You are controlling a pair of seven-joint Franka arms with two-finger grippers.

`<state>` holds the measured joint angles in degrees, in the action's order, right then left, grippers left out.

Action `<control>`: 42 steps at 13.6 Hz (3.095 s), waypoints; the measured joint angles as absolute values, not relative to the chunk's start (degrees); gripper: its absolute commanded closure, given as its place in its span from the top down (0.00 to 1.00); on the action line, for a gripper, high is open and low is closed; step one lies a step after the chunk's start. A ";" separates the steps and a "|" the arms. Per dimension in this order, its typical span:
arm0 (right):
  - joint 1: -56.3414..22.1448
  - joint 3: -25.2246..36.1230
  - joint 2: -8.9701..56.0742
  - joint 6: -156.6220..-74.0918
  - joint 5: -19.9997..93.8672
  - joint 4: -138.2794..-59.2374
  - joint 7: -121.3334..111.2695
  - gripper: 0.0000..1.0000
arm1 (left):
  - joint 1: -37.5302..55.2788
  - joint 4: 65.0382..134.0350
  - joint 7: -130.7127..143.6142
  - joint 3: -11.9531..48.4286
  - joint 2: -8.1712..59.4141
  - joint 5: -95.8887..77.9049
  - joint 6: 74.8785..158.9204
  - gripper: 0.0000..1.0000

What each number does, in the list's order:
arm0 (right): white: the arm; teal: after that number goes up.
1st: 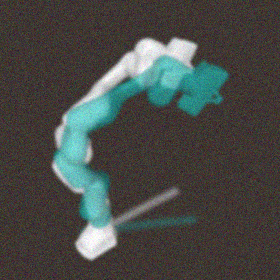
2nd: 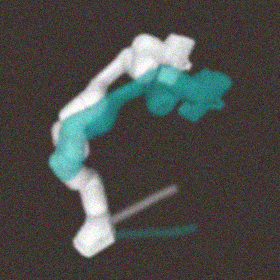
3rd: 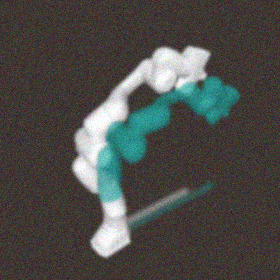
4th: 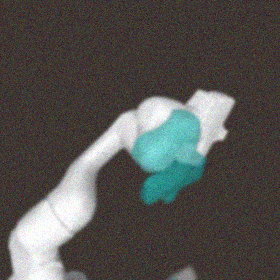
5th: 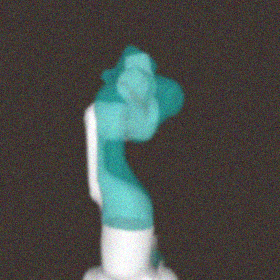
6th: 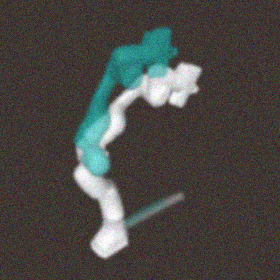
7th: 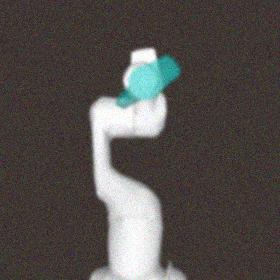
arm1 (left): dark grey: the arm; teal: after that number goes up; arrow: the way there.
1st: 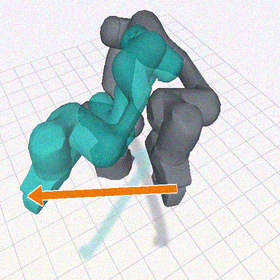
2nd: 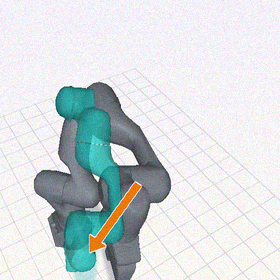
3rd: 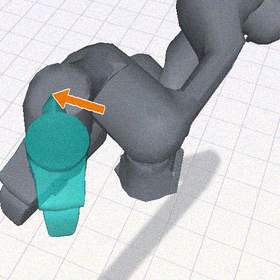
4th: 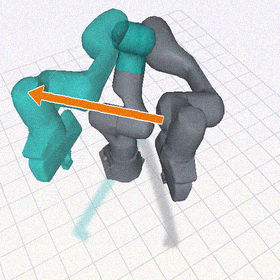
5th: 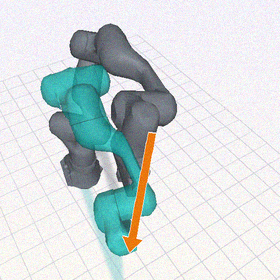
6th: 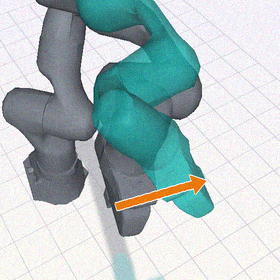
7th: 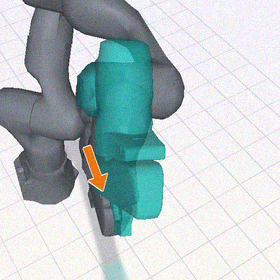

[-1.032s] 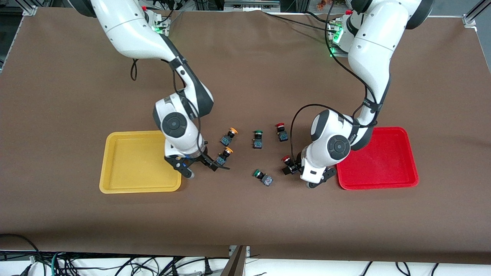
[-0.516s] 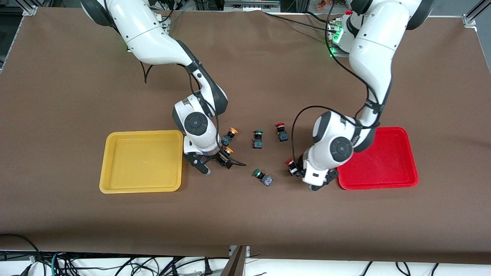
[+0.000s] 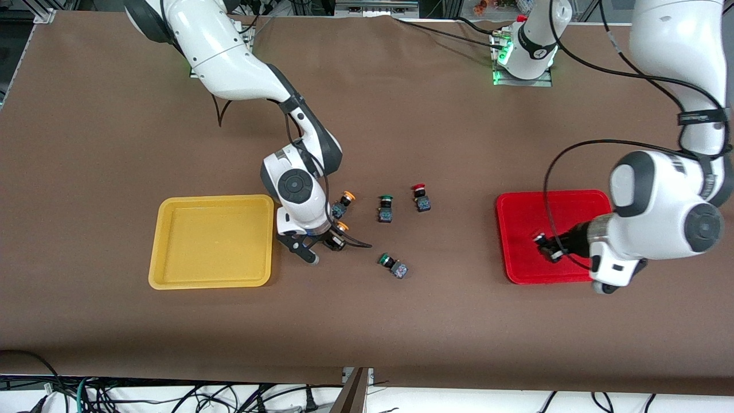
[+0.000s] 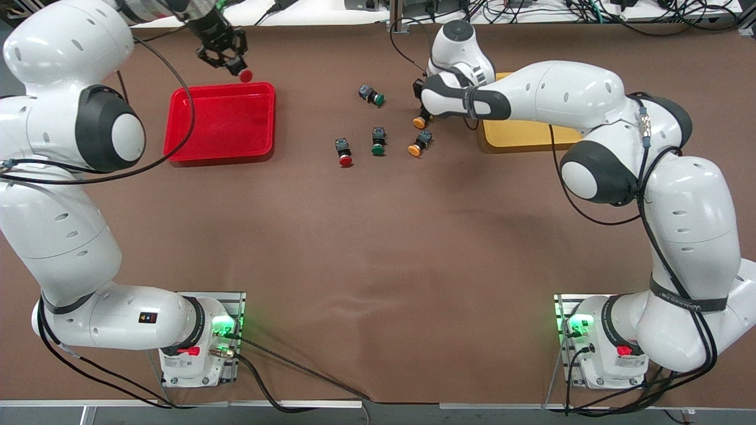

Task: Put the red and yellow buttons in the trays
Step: 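Carry the buttons to the matching trays with both grippers and release, then return both grippers to the buttons and grasp another yellow and red, then place the second buttons in the matching yellow and red trays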

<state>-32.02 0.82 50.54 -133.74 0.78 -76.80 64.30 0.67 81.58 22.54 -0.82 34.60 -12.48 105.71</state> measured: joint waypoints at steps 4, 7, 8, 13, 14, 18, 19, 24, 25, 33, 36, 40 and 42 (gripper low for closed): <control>-20.65 1.19 44.28 -116.24 1.11 -75.11 37.95 0.00 | -0.38 88.27 12.20 0.06 39.93 -8.17 115.35 0.99; -12.63 1.50 42.63 -110.05 1.17 -76.85 20.10 0.00 | 1.31 92.41 12.04 0.58 40.09 -7.43 120.33 1.00; -10.39 1.61 42.80 -110.23 1.14 -78.53 16.48 0.00 | 1.39 92.29 12.04 0.64 38.97 -7.41 119.26 1.00; -3.81 1.69 43.98 -116.23 1.07 -85.74 7.51 1.00 | 2.37 92.00 20.05 5.41 28.86 -7.44 107.42 1.00; -3.74 1.67 43.98 -116.65 1.07 -86.15 7.51 1.00 | 3.63 92.23 25.34 8.07 27.75 -7.38 106.32 1.00; -5.28 -0.16 42.27 -113.92 1.49 -83.87 12.71 1.00 | 15.54 95.90 41.04 11.42 29.13 -7.13 115.93 1.00; -6.41 -1.31 41.63 -112.65 1.76 -83.05 17.36 1.00 | 17.46 97.68 42.83 11.39 30.29 -7.02 120.46 1.00; -19.31 -5.37 42.48 -118.15 4.77 -82.66 45.88 1.00 | 21.48 105.62 51.36 11.31 37.33 -0.51 136.36 1.00; -21.87 -5.38 43.60 -120.79 5.17 -82.74 50.42 1.00 | 21.69 105.61 52.33 11.31 37.85 0.07 136.86 0.85; -30.55 -5.36 48.09 -126.71 5.45 -82.79 64.64 0.64 | 22.08 104.86 57.45 11.10 37.07 0.14 135.48 0.00; -31.27 -5.36 48.42 -126.81 5.51 -82.79 64.79 0.00 | 17.93 97.89 55.36 9.63 35.78 0.23 119.87 0.00; -31.23 -4.63 48.21 -126.77 5.50 -82.22 62.84 0.00 | 6.42 86.69 39.53 9.16 33.97 0.43 101.24 0.00; -28.05 -3.73 46.81 -124.04 5.49 -81.49 55.89 0.00 | 0.27 86.13 29.45 8.87 34.22 1.22 100.63 0.00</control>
